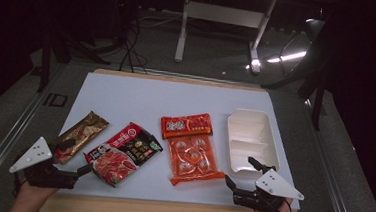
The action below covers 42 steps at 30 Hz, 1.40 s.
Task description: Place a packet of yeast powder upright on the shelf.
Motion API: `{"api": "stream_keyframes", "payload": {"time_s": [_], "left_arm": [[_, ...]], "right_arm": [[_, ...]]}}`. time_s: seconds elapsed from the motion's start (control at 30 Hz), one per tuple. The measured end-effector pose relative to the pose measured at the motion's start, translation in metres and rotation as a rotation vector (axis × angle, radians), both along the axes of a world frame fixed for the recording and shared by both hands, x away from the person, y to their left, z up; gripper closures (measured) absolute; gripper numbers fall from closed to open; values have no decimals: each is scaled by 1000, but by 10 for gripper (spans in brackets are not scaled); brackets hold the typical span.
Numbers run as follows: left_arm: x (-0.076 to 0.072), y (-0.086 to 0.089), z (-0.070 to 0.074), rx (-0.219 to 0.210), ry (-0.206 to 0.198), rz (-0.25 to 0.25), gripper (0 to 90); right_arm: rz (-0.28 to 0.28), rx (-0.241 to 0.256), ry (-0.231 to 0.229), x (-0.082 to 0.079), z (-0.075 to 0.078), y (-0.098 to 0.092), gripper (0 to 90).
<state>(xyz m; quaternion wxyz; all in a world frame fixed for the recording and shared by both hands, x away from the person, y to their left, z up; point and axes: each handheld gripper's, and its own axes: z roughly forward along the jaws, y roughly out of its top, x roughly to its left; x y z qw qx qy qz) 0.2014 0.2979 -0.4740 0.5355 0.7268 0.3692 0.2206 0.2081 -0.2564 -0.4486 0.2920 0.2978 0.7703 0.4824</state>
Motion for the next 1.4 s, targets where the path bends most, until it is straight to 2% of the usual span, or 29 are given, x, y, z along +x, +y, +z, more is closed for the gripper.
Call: {"api": "stream_keyframes", "payload": {"time_s": [0.2, 0.33, 0.43, 0.57, 0.8, 1.03, 1.13, 1.2, 1.3, 1.4], "left_arm": [[14, 11, 6, -5, 20, 26, 26], [23, 14, 5, 3, 45, 42, 25], [30, 16, 6, 26, 52, 54, 26], [38, 19, 8, 19, 67, 61, 27], [61, 22, 9, 58, 88, 70, 39], [84, 27, 12, 90, 104, 85, 59], [95, 30, 10, 97, 124, 93, 69], [100, 30, 9, 118, 122, 103, 80], [109, 32, 5, 126, 126, 114, 114], [121, 34, 1, 137, 148, 125, 146]], "right_arm": [[3, 16, -7, 0, 0, -1, 127], [-2, 26, 0, 0, -1, -3, 128], [4, 30, -5, 0, -1, -3, 129], [6, 37, -6, -1, 0, -2, 129], [47, 61, 15, -1, 0, -2, 138], [48, 56, 20, -1, -1, -1, 137], [52, 52, 18, -1, -1, 0, 138], [57, 51, 22, -1, -1, -1, 138], [50, 59, 22, -1, -2, -1, 137], [51, 58, 25, 0, -2, -2, 138]]}}
